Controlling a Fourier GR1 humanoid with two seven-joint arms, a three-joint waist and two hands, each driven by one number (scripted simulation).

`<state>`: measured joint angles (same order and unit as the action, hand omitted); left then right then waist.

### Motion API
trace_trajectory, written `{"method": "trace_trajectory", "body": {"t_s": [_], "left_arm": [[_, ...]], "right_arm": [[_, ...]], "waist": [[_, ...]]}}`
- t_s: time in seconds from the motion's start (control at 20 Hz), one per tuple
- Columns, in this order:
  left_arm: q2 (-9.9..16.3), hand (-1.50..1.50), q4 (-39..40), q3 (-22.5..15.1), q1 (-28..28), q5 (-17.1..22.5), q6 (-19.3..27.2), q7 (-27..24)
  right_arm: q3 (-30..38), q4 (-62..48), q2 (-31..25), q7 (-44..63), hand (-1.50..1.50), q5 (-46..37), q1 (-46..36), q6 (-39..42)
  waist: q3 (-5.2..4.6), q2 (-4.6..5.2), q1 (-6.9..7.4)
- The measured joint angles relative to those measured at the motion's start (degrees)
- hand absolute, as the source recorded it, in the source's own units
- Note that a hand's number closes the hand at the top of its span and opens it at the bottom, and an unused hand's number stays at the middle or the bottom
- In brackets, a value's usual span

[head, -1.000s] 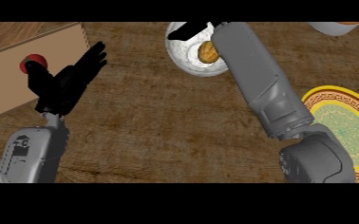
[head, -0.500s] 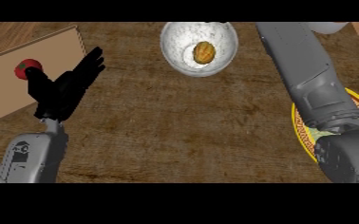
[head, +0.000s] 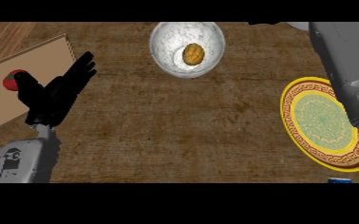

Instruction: Pick the squash from the plate and place it in the bowl

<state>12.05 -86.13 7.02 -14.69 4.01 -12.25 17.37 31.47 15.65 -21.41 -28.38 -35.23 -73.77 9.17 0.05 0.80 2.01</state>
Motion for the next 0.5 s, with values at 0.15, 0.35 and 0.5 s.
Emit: {"method": "trace_trajectory", "body": {"t_s": [0.15,0.35,0.5], "left_arm": [[1.1,0.00,0.6,1.6,1.1,0.8,-0.7,-0.9],[1.2,0.00,0.4,2.1,1.9,0.7,-0.2,-0.8],[1.6,0.00,0.1,2.7,2.8,1.1,-0.4,-0.5]], "right_arm": [[0.7,0.6,-2.2,-4.0,-1.50,2.2,1.6,8.3],[1.7,1.4,-4.5,-7.4,-1.50,5.5,5.0,18.6],[2.0,3.4,-6.2,-7.1,1.50,7.8,8.4,22.8]], "waist": [[-0.02,-0.45,-0.99],[-0.03,-0.99,-2.35],[-0.04,-1.30,-3.05]]}}
